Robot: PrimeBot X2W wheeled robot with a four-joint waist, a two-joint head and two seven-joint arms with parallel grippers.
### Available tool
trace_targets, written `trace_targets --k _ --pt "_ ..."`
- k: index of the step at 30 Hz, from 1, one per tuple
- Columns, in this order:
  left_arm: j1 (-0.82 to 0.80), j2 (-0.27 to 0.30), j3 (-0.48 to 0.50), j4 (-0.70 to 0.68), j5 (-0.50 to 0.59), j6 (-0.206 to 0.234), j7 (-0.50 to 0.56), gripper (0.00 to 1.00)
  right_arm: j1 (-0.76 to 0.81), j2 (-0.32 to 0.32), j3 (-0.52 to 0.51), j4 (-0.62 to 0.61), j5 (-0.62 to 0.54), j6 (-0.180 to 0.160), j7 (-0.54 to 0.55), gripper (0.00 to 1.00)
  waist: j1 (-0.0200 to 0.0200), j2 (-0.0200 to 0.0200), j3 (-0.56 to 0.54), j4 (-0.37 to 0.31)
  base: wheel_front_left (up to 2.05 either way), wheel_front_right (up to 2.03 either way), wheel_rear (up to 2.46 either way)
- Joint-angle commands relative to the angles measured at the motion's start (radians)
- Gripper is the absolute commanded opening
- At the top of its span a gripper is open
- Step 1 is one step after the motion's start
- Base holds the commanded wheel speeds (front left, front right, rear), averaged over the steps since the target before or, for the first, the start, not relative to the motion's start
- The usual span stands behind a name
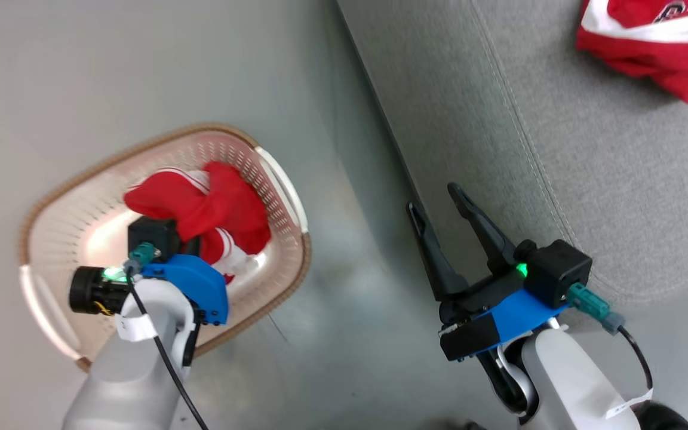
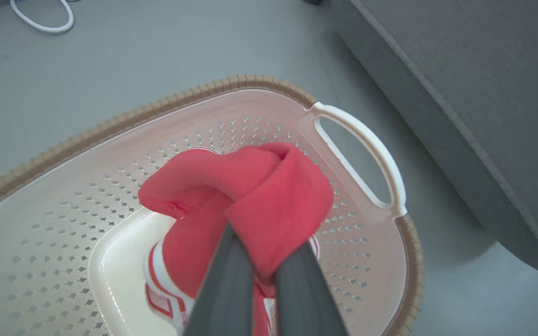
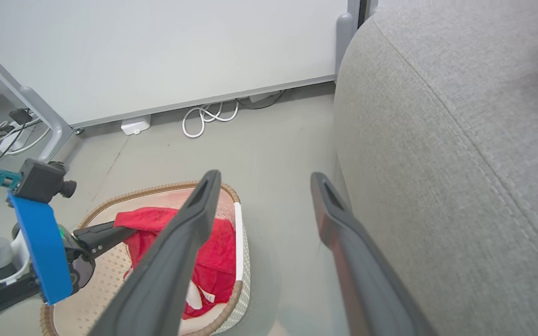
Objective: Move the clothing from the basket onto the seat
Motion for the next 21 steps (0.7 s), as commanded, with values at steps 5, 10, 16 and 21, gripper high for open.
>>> trace_targets --k 5,10,16,21 --pt "0.051 -0.034 0.004 -0.051 0.002 -0.012 -0.005 0.0 0.04 -0.006 -0.018 0.031 -0.032 0.0 0.0 1.0 0.0001 0.0 -0.157 0.099 0.0 0.0 0.0" --pt "0.098 -0.058 -0.004 -0.09 0.008 -0.037 -0.005 0.0 0.074 -0.022 -0.031 0.03 -0.04 0.0 0.022 1.0 0.0001 0.0 -0.253 0.147 0.0 0.0 0.0" --pt "0.131 -0.075 -0.034 -0.133 0.019 -0.064 -0.005 0.0 0.122 -0.036 -0.041 0.011 -0.037 0.0 0.058 1.0 0.0001 0.0 -0.356 0.198 0.0 0.0 0.0" --pt "0.148 -0.082 -0.049 -0.173 0.015 -0.073 -0.005 0.0 0.163 -0.041 -0.044 -0.007 -0.037 0.0 0.089 1.0 0.0001 0.0 -0.437 0.228 0.0 0.0 0.0"
